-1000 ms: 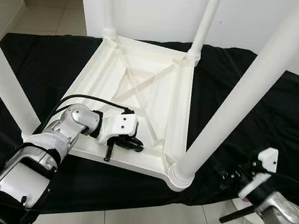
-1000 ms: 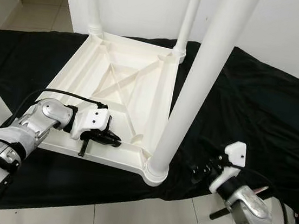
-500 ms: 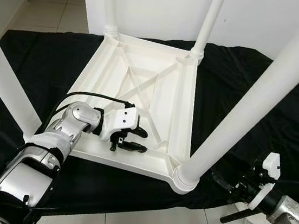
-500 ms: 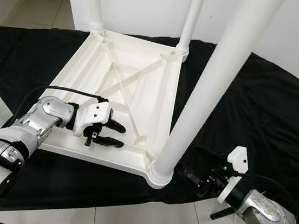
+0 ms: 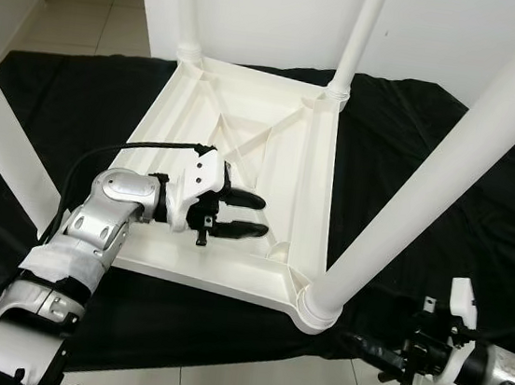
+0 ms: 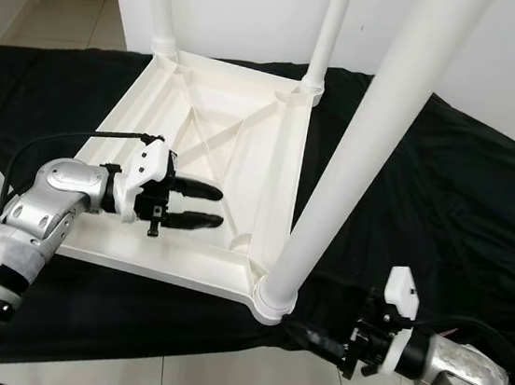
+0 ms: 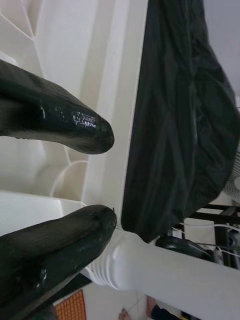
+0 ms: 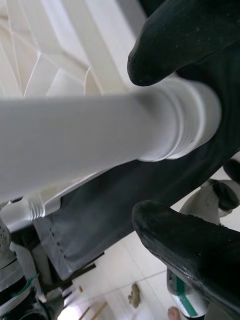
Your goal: Building children table
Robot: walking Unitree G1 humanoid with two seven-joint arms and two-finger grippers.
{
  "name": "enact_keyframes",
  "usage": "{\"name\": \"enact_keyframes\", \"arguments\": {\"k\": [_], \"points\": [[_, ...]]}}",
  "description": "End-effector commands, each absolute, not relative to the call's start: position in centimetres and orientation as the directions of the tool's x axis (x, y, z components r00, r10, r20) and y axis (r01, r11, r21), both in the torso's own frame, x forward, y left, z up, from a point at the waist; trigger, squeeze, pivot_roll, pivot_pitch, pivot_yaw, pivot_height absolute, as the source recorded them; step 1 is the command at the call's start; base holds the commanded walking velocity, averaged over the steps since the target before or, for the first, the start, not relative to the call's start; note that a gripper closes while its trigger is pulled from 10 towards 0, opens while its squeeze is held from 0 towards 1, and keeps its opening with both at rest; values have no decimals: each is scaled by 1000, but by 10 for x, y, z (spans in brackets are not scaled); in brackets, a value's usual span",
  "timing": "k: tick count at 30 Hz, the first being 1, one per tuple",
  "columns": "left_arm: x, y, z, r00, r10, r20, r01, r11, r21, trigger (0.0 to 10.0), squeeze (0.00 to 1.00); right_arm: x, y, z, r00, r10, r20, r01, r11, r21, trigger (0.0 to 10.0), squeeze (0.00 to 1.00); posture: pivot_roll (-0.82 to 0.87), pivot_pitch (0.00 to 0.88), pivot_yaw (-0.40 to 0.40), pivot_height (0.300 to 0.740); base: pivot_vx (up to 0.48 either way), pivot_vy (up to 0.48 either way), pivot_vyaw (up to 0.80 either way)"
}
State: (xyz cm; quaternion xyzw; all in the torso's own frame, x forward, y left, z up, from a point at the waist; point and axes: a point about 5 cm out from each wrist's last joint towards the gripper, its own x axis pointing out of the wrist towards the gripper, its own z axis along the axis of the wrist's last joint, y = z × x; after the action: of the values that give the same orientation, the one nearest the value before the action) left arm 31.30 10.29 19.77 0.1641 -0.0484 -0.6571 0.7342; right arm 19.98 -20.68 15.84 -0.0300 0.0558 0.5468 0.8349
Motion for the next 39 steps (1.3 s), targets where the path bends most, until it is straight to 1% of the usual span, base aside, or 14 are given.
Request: {"name": "enact_keyframes", "arguments": {"k": [1,3,5,6,7,14,16,17,18,21,25,28,31,39], "points": [[311,102,199,201,-974,-107,941,161,296,10000,0,204,-201,158,389,913,-121,-919,393,15,10000,0,-5,88,-16,740,0,0,0],[308,100,199,222,-971,-92,936,186,299,10000,0,209,-196,159,395,913,-102,-918,396,-7,10000,0,2,85,-24,740,0,0,0],[308,98,199,286,-957,-59,924,259,282,10000,0,224,-187,160,449,892,-53,-893,447,-47,10000,0,22,82,-42,740,0,0,0],[308,98,199,286,-957,-59,924,259,282,10000,0,224,-187,160,449,892,-53,-893,447,-47,10000,0,22,82,-42,740,0,0,0],[309,99,200,315,-948,-50,917,290,275,10000,0,231,-182,161,469,883,-30,-882,466,-63,10000,0,25,82,-48,740,0,0,0],[301,97,201,336,-941,-45,919,317,233,10000,0,244,-174,161,513,858,12,-855,512,-85,10000,0,36,84,-67,740,0,0,0],[300,88,190,362,-932,-35,918,349,188,10000,0,259,-169,167,587,806,72,-804,592,-65,10000,0,24,97,-88,740,0,0,0],[300,88,190,362,-932,-35,918,349,188,10000,0,259,-169,167,587,806,72,-804,592,-65,10000,0,24,97,-88,740,0,0,0],[299,76,181,378,-926,-26,917,370,148,10000,0,265,-169,171,615,783,94,-783,621,-45,10000,0,12,97,-90,740,0,0,0],[298,73,179,375,-927,-24,919,369,139,10000,0,264,-169,170,612,786,89,-786,617,-43,10000,0,12,97,-90,740,0,0,0],[292,64,175,360,-933,-27,927,354,121,10000,0,260,-180,167,625,778,62,-776,628,-51,10000,0,5,92,-88,740,0,0,0],[290,56,176,351,-936,-9,933,349,86,10000,0,263,-199,165,680,732,41,-728,680,-85,10000,0,-6,84,-74,740,0,0,0],[288,49,175,353,-936,-5,933,352,68,10000,0,268,-207,164,722,690,52,-685,723,-91,10000,0,-16,81,-59,740,0,0,0],[286,49,171,366,-931,1,930,366,47,10000,0,275,-215,164,788,611,79,-605,792,-86,10000,0,-11,72,-52,740,0,0,0]]}}
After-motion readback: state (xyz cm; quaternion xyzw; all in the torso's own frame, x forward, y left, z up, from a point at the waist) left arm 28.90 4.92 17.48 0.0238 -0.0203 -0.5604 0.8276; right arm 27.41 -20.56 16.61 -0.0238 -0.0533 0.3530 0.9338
